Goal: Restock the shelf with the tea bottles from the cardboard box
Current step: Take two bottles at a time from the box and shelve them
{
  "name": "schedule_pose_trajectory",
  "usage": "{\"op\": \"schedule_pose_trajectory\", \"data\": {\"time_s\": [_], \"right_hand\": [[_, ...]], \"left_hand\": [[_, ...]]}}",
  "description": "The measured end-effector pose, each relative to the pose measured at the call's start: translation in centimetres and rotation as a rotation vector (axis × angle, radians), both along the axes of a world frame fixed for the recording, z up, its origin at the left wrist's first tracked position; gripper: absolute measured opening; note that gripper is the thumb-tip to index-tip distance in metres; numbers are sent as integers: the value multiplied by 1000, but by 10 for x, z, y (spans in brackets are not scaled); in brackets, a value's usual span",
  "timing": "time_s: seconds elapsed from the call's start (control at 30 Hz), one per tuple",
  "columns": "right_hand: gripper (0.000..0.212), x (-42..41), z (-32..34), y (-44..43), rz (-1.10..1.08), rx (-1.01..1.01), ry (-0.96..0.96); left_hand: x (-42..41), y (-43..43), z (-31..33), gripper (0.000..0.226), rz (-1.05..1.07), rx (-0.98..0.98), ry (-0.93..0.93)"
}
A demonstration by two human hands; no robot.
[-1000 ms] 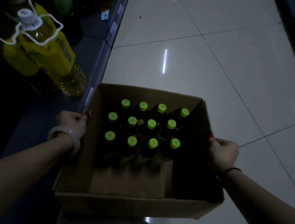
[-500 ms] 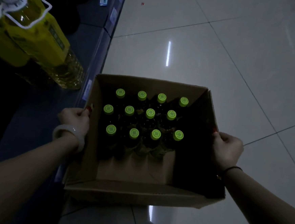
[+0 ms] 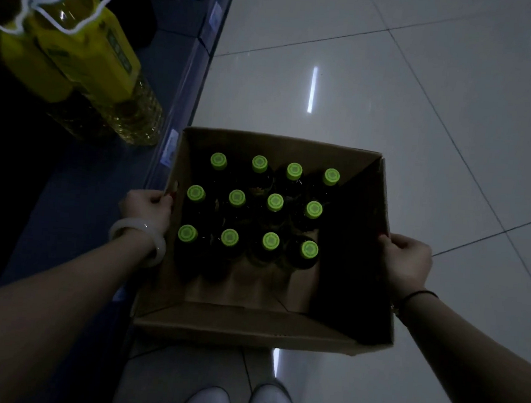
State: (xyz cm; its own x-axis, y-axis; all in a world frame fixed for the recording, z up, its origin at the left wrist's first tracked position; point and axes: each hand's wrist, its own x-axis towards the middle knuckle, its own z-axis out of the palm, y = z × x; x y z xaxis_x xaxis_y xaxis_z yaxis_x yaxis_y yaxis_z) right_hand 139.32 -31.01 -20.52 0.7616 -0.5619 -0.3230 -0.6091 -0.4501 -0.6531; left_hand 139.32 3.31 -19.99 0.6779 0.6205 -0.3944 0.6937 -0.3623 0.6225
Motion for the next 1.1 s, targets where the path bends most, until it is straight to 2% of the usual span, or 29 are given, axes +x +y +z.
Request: {"op": "schedule_pose_trajectory", "data": {"time_s": [0.13,0.23,0.3,0.5,0.57,0.7,0.8,0.93,1.03,1.1], "right_hand": [[20,2,28,-1,94,23,178],[19,1,61,2,261,-26,285],[21,0,81,5,387,-63,319],[45,1,114,34,721,7,360],[53,4,111,42,816,17,370],[57,8,92,54,917,33,366],[62,13,68,55,948,4,392],[57,17,37,51,957,-1,404],[64,17,11,50,955,-1,418],[67,15,-4,51,949,12,425]], "left_hand": [[-2,-1,31,25,-71,-29,116],[0,-3,63,30,-223,9,226],[3,-8,83,33,-325,34,228],[15,-48,109,57,-733,49,267],[18,-61,105,63,-828,75,293],[21,-79,81,70,-940,84,326],[23,-86,55,72,-992,99,336],[28,-91,25,72,-1024,90,352],[30,-94,2,66,-1048,60,347],[29,-97,-13,71,-1062,50,349]]}}
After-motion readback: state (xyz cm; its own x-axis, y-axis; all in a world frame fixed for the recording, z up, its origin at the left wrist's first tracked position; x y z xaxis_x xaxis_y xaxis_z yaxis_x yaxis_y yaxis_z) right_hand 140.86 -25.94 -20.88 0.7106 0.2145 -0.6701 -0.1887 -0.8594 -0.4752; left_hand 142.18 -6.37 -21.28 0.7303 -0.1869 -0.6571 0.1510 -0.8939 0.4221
